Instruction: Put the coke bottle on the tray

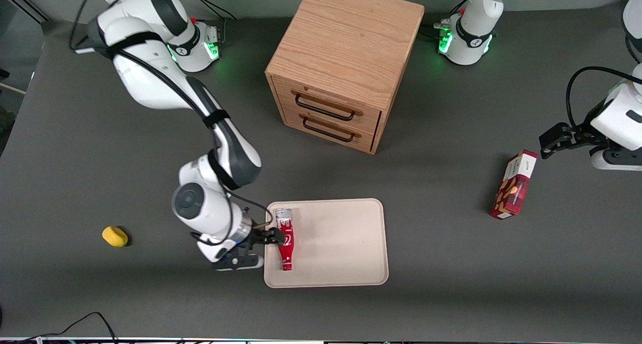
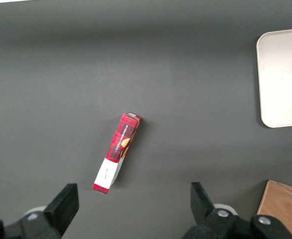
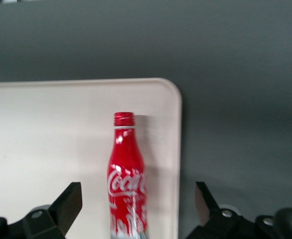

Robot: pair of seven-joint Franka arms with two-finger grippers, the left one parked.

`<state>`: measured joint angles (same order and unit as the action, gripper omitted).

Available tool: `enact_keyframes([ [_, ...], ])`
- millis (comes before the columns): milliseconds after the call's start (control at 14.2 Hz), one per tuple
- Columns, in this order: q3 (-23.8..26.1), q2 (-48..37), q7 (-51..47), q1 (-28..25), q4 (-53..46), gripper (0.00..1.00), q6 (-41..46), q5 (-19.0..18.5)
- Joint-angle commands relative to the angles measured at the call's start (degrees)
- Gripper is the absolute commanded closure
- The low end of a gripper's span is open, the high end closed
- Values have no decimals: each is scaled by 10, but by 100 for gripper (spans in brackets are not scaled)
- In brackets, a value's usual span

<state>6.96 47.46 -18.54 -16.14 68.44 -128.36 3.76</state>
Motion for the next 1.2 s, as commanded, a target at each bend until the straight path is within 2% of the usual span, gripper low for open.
enact_keyframes([
  [0,1,-146,-10,43,128,0,42,13],
  [211,2,-267,21,90,224,0,65,10],
  [352,2,-340,24,117,271,0,116,9],
  [562,1,-413,57,151,282,0,197,6],
  [773,2,-459,78,182,281,0,252,-1],
  [914,5,-468,92,180,274,0,278,-55],
  [1125,17,-473,89,185,273,0,297,-62],
])
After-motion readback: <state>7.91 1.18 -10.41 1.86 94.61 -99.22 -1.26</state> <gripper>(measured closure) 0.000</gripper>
